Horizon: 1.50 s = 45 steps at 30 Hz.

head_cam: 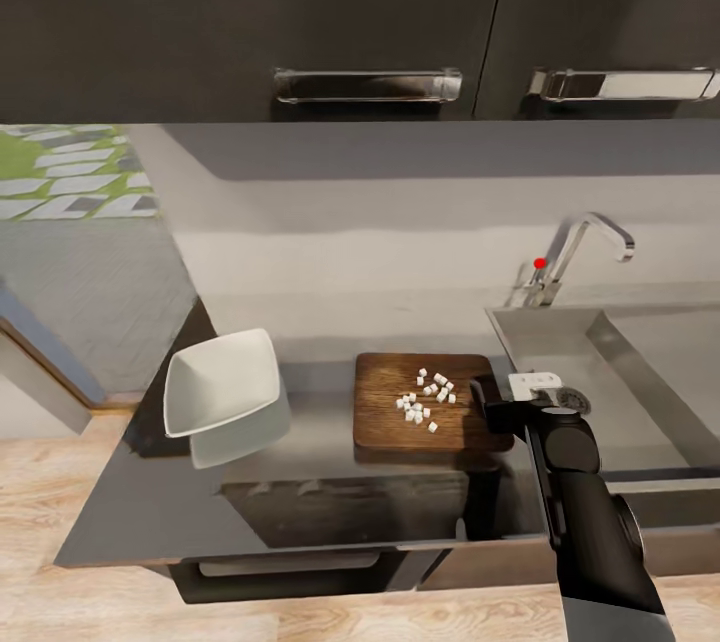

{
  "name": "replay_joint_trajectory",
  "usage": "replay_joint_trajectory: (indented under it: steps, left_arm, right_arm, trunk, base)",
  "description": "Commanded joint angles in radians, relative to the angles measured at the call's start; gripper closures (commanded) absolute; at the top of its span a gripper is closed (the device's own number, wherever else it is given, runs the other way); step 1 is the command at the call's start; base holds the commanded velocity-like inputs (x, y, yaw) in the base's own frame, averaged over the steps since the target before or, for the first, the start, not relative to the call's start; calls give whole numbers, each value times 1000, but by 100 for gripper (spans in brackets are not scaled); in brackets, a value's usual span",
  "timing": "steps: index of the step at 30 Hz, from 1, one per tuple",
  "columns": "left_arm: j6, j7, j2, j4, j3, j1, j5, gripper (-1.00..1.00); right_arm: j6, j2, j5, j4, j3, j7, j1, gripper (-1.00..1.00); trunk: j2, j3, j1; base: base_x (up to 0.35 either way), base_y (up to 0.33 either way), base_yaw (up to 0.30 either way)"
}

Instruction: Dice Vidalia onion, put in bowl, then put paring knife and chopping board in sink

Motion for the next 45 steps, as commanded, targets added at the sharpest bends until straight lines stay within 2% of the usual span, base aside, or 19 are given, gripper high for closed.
replay_joint_trajectory:
  steps: [1,10,36,45]
  left_arm:
    - [-1,10,1,-2,-8,0,3,-100]
    - [0,10,1,-2,-8,0,3,-100]
    - [-1,10,1,-2,-8,0,3,-100]
    - [-1,10,1,-2,-8,0,3,-100]
  right_arm:
    - [3,1,9,-1,-2,10,-1,100]
    - [3,1,9,-1,-2,10,-1,100]
    - [3,-1,14,-1,-3,4,-1,100]
    - [3,0,13,-5,-3,-70,-1,100]
  trunk:
    - [-2,0,1]
    - [-2,14,1]
    - [-2,55,1]
    - [-2,69,1]
  base:
    - [0,190,0]
    - [0,164,0]
    - [0,4,0]
    - [0,0,0]
